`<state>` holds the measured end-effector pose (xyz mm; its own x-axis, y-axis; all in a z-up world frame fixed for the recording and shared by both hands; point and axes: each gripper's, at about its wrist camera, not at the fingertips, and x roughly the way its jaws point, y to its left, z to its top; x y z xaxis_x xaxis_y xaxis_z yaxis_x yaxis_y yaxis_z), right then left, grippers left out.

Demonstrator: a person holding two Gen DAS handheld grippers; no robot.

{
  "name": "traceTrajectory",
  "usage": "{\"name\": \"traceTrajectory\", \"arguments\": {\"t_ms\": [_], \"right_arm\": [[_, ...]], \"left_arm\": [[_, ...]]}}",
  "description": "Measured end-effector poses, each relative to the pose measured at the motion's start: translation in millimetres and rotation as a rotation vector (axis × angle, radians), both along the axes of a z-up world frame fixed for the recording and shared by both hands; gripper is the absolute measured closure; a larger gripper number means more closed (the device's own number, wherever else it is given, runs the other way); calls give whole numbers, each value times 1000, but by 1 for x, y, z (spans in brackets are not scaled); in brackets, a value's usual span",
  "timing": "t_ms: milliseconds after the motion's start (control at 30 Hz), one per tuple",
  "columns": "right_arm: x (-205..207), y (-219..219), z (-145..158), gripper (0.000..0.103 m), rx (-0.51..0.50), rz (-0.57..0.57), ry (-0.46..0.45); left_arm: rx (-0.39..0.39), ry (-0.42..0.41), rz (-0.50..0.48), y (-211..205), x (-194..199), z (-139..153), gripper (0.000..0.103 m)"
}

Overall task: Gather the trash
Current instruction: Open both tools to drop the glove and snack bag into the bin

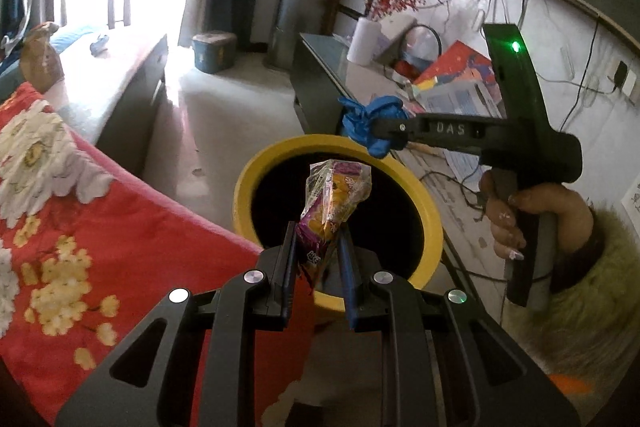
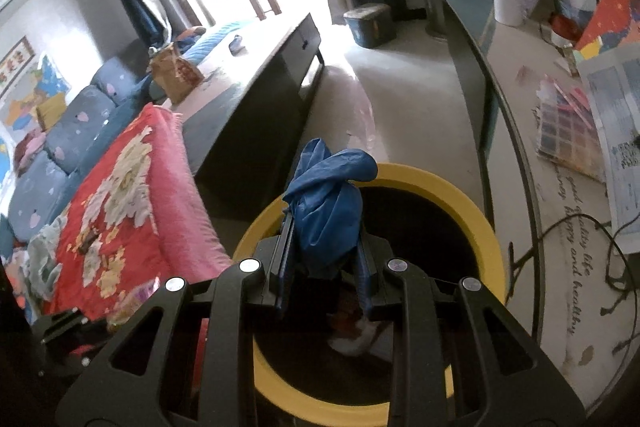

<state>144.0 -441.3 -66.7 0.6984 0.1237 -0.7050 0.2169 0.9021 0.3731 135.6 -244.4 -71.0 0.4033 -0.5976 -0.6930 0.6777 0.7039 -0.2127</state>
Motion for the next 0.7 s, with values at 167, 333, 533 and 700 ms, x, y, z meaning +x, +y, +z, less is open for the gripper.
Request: {"name": "traceTrajectory", "arguments": {"t_ms": [167, 333, 533, 700], "right_arm": [[-3, -14, -7, 82, 15, -24, 21], [-5, -22, -11, 82, 27, -38, 25], [-8, -27, -14, 79, 48, -47, 24], [-11, -32, -12, 58, 53, -63, 9]], "left_arm": [[20, 14, -24, -17, 0, -14, 84], [34, 46, -44, -32, 4, -27, 84], [41, 66, -62, -49, 9, -40, 82], [19, 61, -53, -51, 16, -46, 32]]}}
